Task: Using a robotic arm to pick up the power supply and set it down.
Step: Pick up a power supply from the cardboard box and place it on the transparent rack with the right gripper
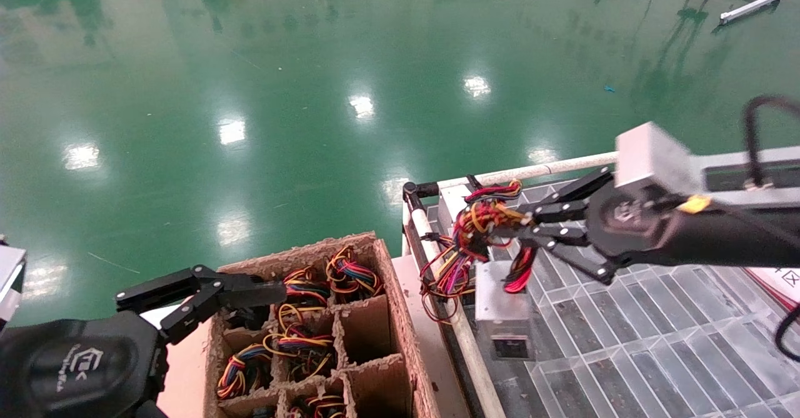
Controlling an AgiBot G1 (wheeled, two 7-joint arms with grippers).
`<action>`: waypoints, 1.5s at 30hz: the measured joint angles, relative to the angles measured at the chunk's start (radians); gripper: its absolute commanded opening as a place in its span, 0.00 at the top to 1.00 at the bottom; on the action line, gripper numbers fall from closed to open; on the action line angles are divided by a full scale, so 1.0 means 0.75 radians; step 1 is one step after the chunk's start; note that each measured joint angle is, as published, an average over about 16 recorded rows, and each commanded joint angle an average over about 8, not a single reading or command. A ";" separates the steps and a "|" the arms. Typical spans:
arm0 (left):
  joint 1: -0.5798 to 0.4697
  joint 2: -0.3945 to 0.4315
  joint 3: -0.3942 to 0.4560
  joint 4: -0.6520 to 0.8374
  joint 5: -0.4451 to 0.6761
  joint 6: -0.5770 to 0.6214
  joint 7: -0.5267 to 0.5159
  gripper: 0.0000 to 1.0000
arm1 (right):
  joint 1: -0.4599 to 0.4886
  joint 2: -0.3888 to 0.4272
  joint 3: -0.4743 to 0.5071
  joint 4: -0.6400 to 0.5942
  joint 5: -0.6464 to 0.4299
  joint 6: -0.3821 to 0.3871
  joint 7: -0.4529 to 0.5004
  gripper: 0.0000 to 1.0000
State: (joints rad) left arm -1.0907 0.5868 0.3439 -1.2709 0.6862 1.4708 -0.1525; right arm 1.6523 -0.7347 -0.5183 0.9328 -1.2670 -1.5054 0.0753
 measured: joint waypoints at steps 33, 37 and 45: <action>0.000 0.000 0.001 0.000 -0.001 0.000 0.000 0.00 | -0.033 -0.166 -0.034 -0.594 -0.040 0.012 -0.416 1.00; 0.000 0.000 0.001 0.000 -0.001 0.000 0.000 0.00 | -0.035 -0.159 -0.029 -0.667 -0.035 0.008 -0.468 0.79; 0.000 0.000 0.001 0.000 -0.001 -0.001 0.001 0.00 | -0.031 -0.151 -0.024 -0.753 -0.032 0.004 -0.524 0.00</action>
State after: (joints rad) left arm -1.0908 0.5864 0.3446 -1.2707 0.6856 1.4703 -0.1521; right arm 1.6294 -0.8480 -0.5366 0.3678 -1.2913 -1.5020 -0.3175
